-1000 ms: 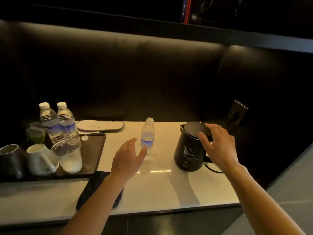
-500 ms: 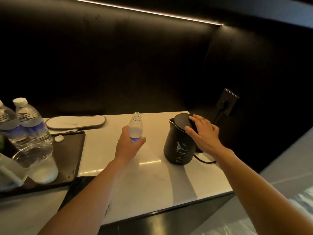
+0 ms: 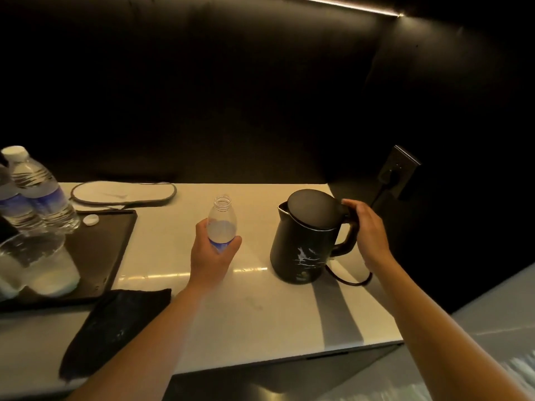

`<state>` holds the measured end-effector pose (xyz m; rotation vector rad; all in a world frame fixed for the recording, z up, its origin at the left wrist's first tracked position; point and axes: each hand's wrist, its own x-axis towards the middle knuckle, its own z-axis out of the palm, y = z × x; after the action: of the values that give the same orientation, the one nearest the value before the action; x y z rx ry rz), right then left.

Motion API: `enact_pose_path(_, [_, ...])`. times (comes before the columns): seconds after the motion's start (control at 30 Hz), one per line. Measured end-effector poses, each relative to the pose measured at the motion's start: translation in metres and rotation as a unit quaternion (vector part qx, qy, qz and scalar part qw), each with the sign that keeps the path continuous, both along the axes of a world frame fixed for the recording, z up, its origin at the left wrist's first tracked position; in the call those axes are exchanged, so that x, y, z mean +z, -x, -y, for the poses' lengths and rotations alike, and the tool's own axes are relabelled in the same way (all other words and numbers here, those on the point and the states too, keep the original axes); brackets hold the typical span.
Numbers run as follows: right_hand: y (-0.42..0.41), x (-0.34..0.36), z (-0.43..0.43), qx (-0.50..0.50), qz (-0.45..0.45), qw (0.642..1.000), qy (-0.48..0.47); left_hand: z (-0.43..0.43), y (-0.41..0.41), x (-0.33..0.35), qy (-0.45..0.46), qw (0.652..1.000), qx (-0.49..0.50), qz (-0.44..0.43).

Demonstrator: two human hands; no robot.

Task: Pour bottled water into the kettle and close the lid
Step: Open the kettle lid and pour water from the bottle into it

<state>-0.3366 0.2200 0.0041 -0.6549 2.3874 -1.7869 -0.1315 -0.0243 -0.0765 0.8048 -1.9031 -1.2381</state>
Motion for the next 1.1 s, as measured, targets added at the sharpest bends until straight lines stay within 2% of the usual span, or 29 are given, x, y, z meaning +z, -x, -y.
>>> enact_pose_path(0.1, [0.011,-0.014,-0.007,-0.016,0.120,0.992,0.038,-0.015,0.003,-0.001,-0.008,0.999,0.031,-0.039])
enact_pose_path(0.27, [0.029,-0.020,-0.020,0.109,0.234,0.956,0.139,-0.035,0.014,0.005,-0.024,0.991,0.107,-0.075])
enact_pose_path(0.37, [0.035,-0.019,-0.023,0.159,0.266,0.936,0.169,-0.044,0.015,0.008,-0.008,0.989,0.121,-0.087])
enact_pose_path(0.6, [0.035,-0.013,-0.023,0.196,0.276,0.924,0.179,-0.067,0.006,0.032,0.003,0.982,0.126,-0.139])
enact_pose_path(0.7, [0.035,-0.009,-0.023,0.196,0.226,0.943,0.148,-0.074,0.000,0.042,0.004,0.984,0.104,-0.147])
enact_pose_path(0.8, [0.035,0.005,-0.019,0.185,0.075,0.976,0.084,-0.075,-0.004,0.054,0.009,0.989,0.059,-0.134])
enact_pose_path(0.93, [0.021,0.023,-0.008,0.245,-0.058,0.968,-0.001,-0.072,-0.002,0.069,0.006,0.996,-0.011,-0.086])
enact_pose_path(1.03, [0.018,0.021,0.002,0.219,-0.178,0.955,-0.086,-0.070,0.002,0.079,0.010,0.997,-0.046,-0.054])
enact_pose_path(1.1, [0.020,0.019,0.004,0.200,-0.193,0.956,-0.094,-0.068,0.005,0.084,0.006,0.998,-0.061,-0.032])
